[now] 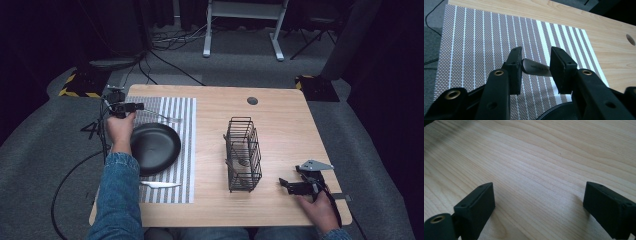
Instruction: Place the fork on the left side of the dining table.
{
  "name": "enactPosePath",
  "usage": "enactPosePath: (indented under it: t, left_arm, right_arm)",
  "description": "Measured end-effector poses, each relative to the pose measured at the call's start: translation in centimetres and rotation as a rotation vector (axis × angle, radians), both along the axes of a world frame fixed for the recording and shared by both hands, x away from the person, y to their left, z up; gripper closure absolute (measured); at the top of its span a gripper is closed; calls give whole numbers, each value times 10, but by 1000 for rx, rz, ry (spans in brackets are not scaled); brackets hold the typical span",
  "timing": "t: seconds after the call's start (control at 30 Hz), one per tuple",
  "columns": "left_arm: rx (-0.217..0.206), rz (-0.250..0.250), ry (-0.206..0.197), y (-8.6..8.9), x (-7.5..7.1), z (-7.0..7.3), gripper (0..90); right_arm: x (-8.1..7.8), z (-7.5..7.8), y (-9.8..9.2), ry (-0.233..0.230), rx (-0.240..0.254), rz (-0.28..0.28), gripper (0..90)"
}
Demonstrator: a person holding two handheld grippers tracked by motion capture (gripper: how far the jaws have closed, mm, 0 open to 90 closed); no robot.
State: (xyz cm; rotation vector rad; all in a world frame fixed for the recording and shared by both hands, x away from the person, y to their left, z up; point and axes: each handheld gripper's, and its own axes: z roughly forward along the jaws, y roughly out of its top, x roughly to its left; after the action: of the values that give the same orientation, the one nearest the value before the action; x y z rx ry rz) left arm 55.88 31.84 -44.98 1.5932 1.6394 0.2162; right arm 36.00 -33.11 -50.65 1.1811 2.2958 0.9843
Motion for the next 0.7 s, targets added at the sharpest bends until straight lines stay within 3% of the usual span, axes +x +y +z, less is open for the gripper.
enactPosePath:
  t: [0.3, 0.63, 0.7]
  left_arm:
    - [8, 11, 16, 2, -2, -5, 609]
    - [27, 30, 57, 3, 0, -12, 572]
    - [43, 53, 76, 4, 1, -13, 567]
  right_arm:
    - [0, 0, 0, 0, 0, 0, 103]
    - [0, 0, 0, 0, 0, 0, 103]
    - [0, 0, 0, 0, 0, 0, 103]
